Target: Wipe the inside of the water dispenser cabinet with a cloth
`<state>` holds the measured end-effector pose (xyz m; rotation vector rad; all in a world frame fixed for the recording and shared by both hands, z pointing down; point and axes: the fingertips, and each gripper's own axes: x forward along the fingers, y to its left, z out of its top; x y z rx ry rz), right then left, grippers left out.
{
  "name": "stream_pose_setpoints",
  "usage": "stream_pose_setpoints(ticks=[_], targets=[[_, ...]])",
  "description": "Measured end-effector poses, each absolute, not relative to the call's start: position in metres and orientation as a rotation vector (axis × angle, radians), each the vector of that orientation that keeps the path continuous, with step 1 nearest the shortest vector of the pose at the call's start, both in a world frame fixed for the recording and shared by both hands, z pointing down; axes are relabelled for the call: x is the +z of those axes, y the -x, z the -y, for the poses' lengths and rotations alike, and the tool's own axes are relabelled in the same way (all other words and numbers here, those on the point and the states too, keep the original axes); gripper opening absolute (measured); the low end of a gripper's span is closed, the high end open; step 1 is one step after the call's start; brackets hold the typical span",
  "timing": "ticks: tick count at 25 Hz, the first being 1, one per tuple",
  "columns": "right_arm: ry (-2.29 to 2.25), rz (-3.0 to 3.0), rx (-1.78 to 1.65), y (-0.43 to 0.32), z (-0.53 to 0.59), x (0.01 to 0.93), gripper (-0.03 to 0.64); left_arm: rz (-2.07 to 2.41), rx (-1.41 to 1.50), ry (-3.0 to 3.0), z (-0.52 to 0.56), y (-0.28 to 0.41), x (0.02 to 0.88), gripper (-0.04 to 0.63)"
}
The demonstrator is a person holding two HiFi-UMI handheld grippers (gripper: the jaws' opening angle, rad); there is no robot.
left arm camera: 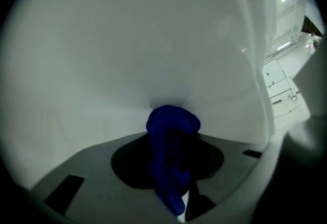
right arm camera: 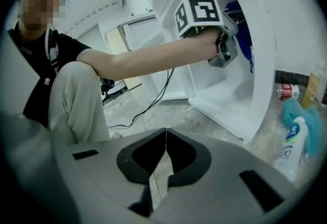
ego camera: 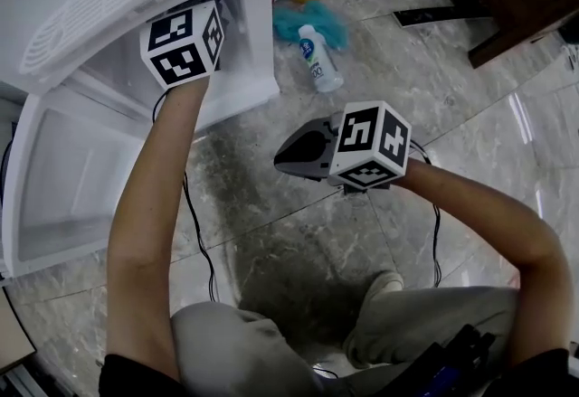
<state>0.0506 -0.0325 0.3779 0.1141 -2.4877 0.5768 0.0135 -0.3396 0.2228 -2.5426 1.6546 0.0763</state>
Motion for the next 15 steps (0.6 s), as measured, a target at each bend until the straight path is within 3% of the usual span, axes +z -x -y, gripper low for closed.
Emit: stream_pose_setpoints(ticks=[6, 15], targets=[[-0.219, 2.488, 0.623, -0.061, 0.061, 0.377, -0.002, -1.431, -0.086, 2.635, 0.288, -0.026, 0.228, 0.132], [-0.426, 2.508, 0.616, -0.083, 0.124, 0.358, -0.002, -0.861, -0.66, 2.589, 0.201, -0.048, 0.282, 0.133]])
